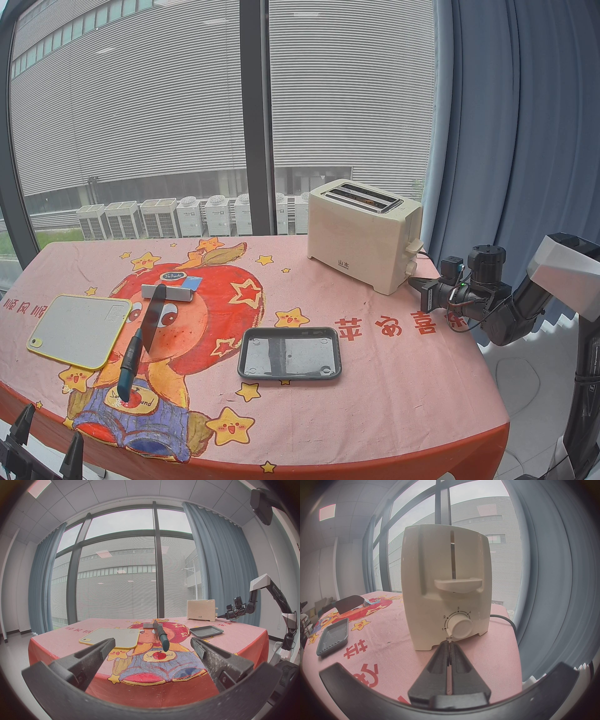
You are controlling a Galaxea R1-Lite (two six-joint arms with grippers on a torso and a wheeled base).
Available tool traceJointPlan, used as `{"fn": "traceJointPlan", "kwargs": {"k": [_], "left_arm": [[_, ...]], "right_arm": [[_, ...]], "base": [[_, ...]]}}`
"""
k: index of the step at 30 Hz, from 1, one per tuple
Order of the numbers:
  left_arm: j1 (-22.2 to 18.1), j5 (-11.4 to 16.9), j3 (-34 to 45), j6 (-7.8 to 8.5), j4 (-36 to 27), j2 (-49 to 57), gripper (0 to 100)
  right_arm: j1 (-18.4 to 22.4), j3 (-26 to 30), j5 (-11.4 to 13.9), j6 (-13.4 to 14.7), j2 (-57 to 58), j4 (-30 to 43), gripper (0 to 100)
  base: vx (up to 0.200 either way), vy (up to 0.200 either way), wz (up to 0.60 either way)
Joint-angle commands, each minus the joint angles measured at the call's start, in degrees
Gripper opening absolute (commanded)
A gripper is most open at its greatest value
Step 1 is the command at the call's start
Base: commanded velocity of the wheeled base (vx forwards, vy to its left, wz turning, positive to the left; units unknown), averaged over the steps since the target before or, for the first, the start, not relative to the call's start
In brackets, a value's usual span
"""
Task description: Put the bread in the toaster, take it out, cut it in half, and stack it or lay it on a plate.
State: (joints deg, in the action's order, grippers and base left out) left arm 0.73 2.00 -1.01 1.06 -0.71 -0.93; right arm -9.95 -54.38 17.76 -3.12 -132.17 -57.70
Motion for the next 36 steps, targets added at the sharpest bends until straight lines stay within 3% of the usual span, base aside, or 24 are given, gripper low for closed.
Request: {"fn": "traceJointPlan", "kwargs": {"k": [1, 36], "left_arm": [[-0.03, 0.02, 0.84, -0.01, 0.00, 0.31, 100], [-0.03, 0.02, 0.84, -0.01, 0.00, 0.31, 100]], "right_arm": [[-0.07, 0.07, 0.08, -0.04, -0.28, -0.05, 0], [0.19, -0.46, 0.08, 0.13, 0.07, -0.84, 0]], "base": [[0.000, 0.000, 0.00], [0.000, 0.000, 0.00]]}}
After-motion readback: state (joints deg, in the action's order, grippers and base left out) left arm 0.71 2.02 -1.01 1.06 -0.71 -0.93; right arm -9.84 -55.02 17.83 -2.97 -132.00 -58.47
